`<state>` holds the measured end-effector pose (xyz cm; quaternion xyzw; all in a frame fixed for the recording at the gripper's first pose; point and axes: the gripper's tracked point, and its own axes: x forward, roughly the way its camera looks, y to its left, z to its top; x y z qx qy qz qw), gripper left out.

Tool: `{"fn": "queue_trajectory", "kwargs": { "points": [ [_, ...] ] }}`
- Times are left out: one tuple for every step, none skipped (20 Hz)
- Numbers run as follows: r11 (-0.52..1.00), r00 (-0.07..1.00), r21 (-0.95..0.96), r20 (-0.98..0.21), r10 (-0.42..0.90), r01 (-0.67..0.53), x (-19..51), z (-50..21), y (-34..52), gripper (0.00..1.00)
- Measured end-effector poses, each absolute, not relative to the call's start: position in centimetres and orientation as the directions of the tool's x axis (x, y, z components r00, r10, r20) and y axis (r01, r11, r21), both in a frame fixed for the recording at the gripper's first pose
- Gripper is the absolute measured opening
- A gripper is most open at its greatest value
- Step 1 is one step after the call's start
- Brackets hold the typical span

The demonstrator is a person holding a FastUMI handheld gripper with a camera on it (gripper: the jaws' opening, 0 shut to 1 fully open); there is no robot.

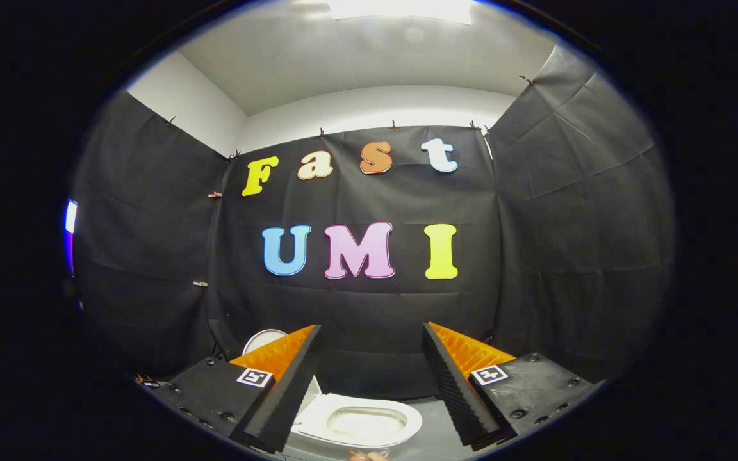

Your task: Open the toilet lid.

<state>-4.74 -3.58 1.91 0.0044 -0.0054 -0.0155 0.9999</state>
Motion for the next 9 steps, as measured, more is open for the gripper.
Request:
{"fn": "queue_trajectory", "kwargs": {
  "points": [
    [0.999, 0.999, 0.005, 0.009, -0.034, 0.034, -4.6, 1.9, -3.7, 0.97],
    [0.999, 0.999, 0.003, 0.008, -0.037, 0.037, -4.6, 1.7, -3.8, 0.97],
    [0.999, 0.999, 0.001, 0.007, -0.036, 0.036, -4.6, 1.7, -3.7, 0.97],
    [0.999, 0.999, -0.001, 0.003, -0.036, 0.036, -4.5, 1.6, -3.7, 0.97],
    [0.999, 0.999, -0.005, -0.003, -0.037, 0.037, -4.4, 1.2, -3.7, 0.97],
    [0.999, 0.999, -0.011, -0.009, -0.038, 0.038, -4.3, 1.0, -3.7, 0.97],
    [0.999, 0.999, -0.013, -0.015, -0.039, 0.039, -4.3, 0.9, -3.7, 0.97],
    [0.999, 0.999, -0.014, -0.016, -0.040, 0.040, -4.3, 0.8, -3.7, 0.97],
    [0.999, 0.999, -0.013, -0.016, -0.044, 0.044, -4.2, 0.9, -3.8, 0.97]
  ]
}}
